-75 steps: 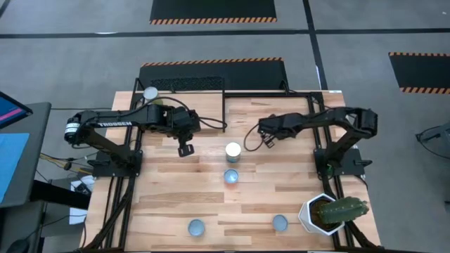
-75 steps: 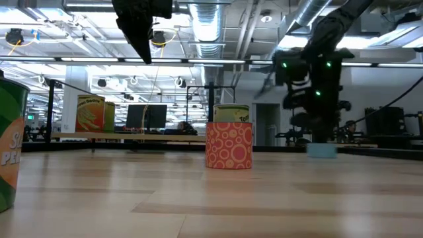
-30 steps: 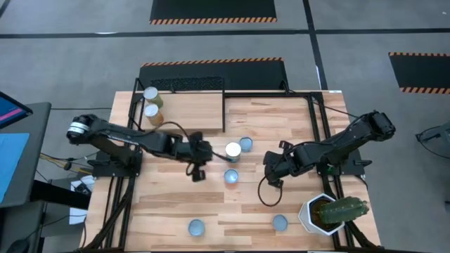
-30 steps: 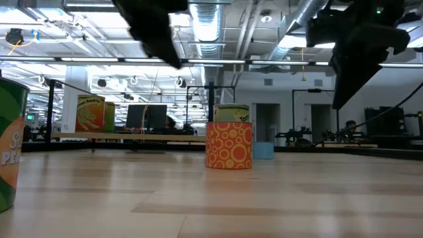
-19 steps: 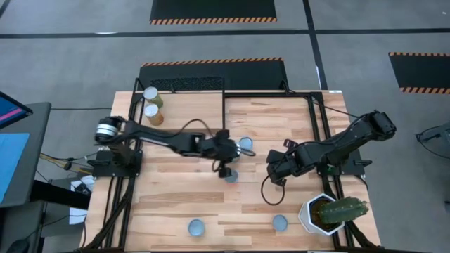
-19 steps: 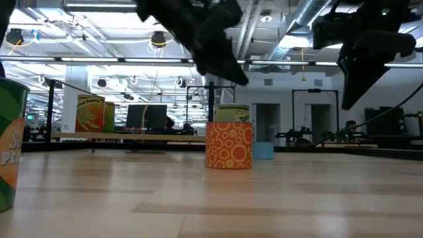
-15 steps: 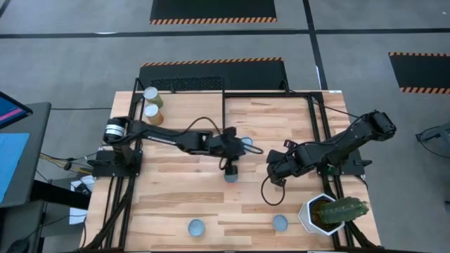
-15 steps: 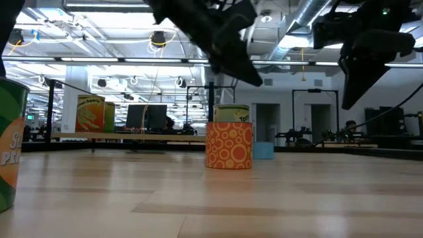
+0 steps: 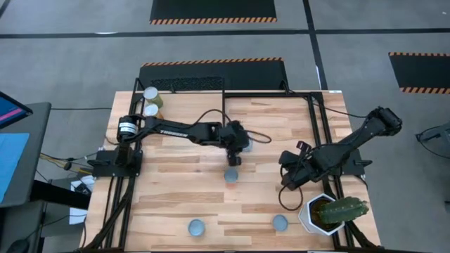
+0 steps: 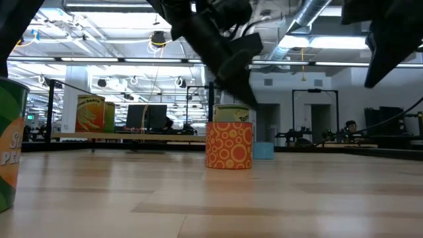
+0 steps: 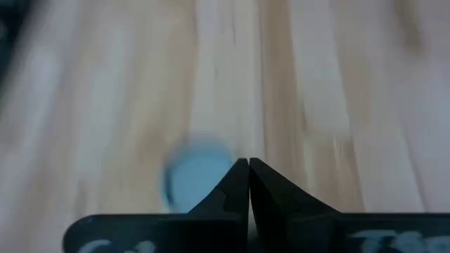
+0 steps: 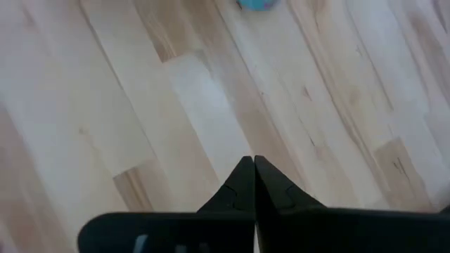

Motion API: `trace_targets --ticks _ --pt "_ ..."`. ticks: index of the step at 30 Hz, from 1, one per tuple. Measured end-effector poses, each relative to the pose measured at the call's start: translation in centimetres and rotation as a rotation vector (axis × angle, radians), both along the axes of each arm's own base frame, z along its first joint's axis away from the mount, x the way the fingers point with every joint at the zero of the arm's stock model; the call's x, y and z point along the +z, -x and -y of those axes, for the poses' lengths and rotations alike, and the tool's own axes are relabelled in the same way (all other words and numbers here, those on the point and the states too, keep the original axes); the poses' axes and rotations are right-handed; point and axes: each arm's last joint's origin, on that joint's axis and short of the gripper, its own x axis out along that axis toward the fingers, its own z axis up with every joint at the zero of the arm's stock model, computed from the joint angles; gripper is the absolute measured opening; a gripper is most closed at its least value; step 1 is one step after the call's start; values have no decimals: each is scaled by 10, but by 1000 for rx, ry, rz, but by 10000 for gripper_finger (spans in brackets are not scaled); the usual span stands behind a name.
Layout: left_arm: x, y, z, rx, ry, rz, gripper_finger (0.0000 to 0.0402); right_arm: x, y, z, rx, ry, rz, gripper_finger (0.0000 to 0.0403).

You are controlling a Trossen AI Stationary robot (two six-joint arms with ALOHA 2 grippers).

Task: Pick and place cans onto a shelf
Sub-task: Move the cans on the center of the table

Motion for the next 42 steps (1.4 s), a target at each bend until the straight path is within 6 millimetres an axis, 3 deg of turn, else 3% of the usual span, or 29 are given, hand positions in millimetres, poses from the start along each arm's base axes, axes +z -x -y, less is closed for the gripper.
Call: trace_targets --ticks 9,15,17,22,27,33,42 --pt "14 19 11 65 -27 -307 0 9 6 1 2 -2 57 8" --pt "36 54 21 199 -85 -696 0 8 6 0 7 10 53 5" --pt "45 64 26 256 -156 -749 0 8 6 -1 11 19 60 4" --pt "78 71 41 268 -171 -513 0 8 7 -2 20 38 71 11" --pt "86 70 68 96 -94 -341 0 7 4 -3 36 38 80 5" --pt "67 98 111 -117 -89 -435 0 -3 -20 -9 197 10 56 5" --pt "45 144 169 -60 -32 -429 0 -38 -76 13 312 -70 -3 4"
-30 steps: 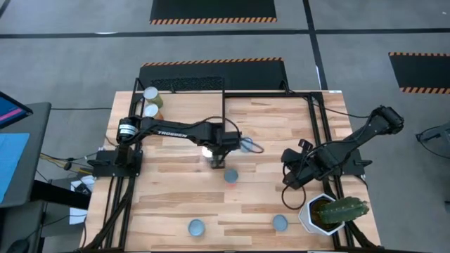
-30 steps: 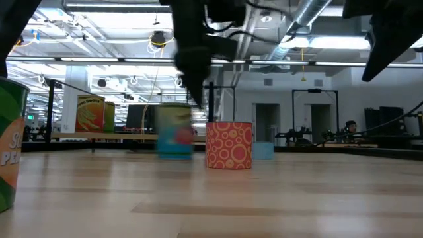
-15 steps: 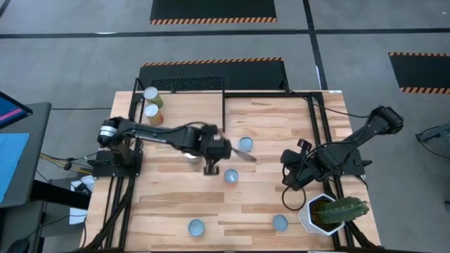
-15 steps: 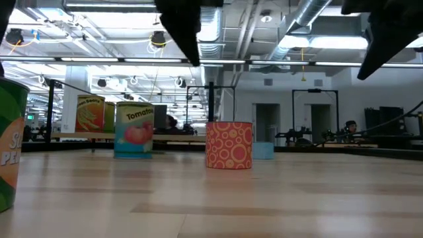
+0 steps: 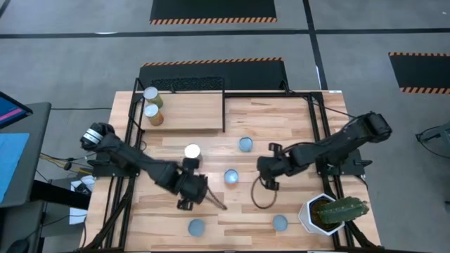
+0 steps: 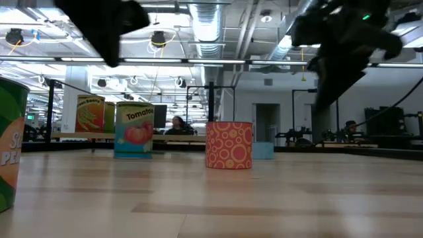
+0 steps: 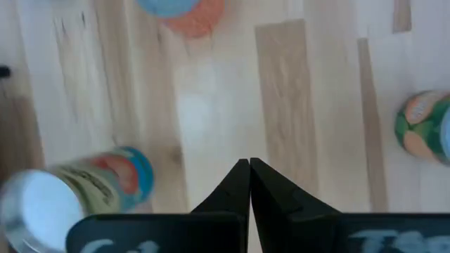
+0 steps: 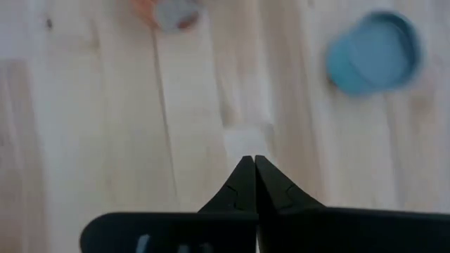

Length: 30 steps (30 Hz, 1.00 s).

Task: Pick and place cans onto a shelf
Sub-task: Move the cans on the center of the table

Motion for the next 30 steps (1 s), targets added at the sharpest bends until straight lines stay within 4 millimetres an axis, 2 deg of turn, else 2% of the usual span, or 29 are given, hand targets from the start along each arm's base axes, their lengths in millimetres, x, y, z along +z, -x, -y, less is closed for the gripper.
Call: trace_targets --ticks 6,14,18,22,24,26,30 --pt "-10 23 30 43 -37 12 0 -24 -34 0 119 -119 54 3" --pt "-10 44 47 100 -114 41 0 -42 -75 -11 233 -185 13 1" --pt "-9 45 50 101 -151 84 0 -43 -103 -13 257 -148 85 1" --pt "-9 45 50 114 -177 113 0 -32 -121 -3 163 32 199 1" --pt "-9 45 50 118 -177 117 0 -25 -116 -2 148 83 187 1" --pt "-9 45 50 120 -173 122 0 -13 -108 -8 171 57 180 1" --pt "-8 42 53 117 -140 148 0 6 -79 -23 188 -13 74 2"
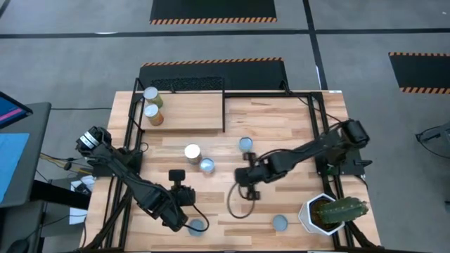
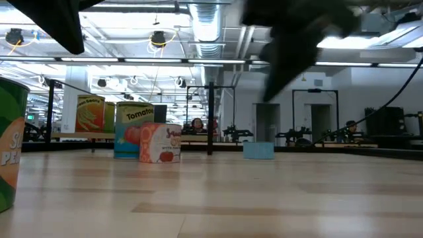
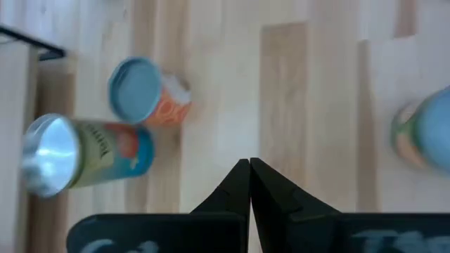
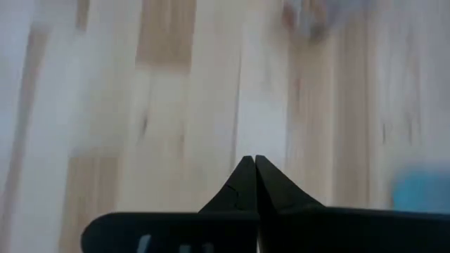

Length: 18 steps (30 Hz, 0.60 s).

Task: Pick and place cans onto a shelf
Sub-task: Move the cans on the center of the table

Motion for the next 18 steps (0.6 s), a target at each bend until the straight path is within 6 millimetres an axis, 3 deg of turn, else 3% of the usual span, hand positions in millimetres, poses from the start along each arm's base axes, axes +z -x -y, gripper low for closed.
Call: trace_targets --ticks 4,10,18 --pt "4 -13 12 -73 123 105 0 19 28 -4 -50 26 -71 3" --pt "16 -32 37 -239 401 264 0 40 62 7 -248 103 -104 5" --pt "-15 -33 72 -196 603 187 0 41 94 7 -368 129 -114 6"
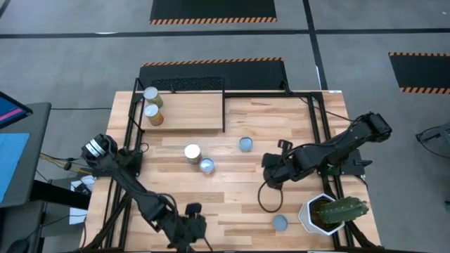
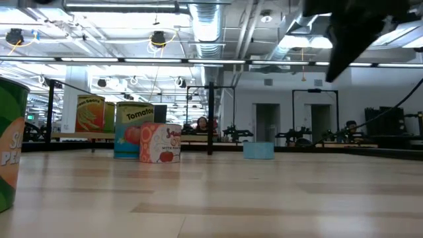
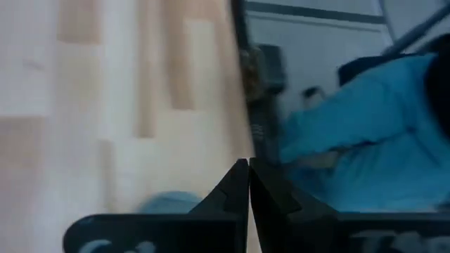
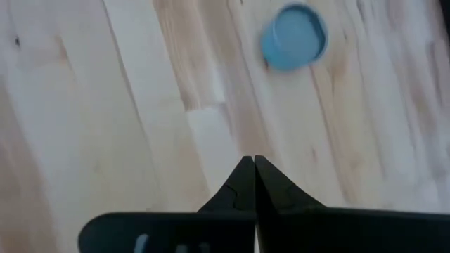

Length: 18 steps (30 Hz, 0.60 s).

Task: Pick and place cans onto a shelf
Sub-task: Move the cans on the center of the table

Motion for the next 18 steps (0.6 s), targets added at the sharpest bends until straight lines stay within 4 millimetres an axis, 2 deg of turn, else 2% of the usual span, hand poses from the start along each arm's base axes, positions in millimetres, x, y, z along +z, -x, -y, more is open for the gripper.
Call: trace_targets --ticks 6,10,14,18 --pt "-8 9 31 -8 143 12 0 2 18 -4 -63 23 1 7" --pt "-26 15 45 51 145 -18 0 6 25 -9 -81 23 18 7" --pt "-49 14 52 122 111 -31 0 7 27 -13 -82 28 38 7" --pt "-63 10 51 188 46 -1 0 7 29 -17 -87 25 47 7"
